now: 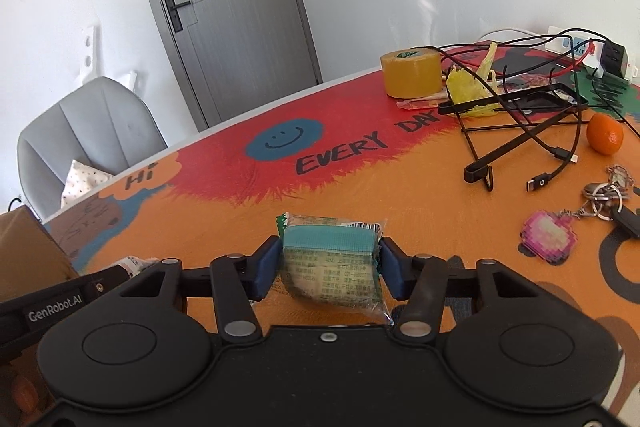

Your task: Organize snacks

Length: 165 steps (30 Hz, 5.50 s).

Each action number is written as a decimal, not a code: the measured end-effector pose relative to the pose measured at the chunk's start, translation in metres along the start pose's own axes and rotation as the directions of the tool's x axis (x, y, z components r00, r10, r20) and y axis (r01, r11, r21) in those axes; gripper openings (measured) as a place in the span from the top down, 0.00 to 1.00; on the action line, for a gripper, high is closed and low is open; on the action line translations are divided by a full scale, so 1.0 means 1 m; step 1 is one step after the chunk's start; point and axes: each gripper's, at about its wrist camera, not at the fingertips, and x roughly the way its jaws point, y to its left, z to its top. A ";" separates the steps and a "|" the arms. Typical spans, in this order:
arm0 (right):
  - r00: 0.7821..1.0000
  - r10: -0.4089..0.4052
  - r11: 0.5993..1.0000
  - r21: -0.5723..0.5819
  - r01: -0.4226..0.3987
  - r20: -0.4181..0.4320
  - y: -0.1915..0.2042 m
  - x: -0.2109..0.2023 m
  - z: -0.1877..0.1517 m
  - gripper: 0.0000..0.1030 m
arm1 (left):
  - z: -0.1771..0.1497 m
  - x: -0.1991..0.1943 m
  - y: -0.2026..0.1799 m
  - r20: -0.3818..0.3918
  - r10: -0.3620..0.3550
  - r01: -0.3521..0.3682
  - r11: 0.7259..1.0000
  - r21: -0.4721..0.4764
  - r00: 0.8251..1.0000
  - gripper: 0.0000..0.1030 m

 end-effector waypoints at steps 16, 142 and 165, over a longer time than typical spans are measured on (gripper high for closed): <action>1.000 0.026 1.000 0.014 -0.026 0.006 0.002 -0.024 -0.023 0.49 | -0.021 -0.020 0.006 -0.030 -0.016 0.016 1.000 0.016 0.999 0.61; 0.921 0.389 0.909 -0.173 -0.379 0.031 0.209 -0.084 -0.019 0.35 | 0.003 -0.145 0.233 0.196 0.168 -0.093 0.935 -0.343 0.966 0.24; 0.952 0.300 0.949 -0.114 -0.293 0.056 0.143 -0.126 -0.027 0.13 | -0.009 -0.165 0.193 0.180 0.202 -0.152 0.954 -0.258 0.963 0.03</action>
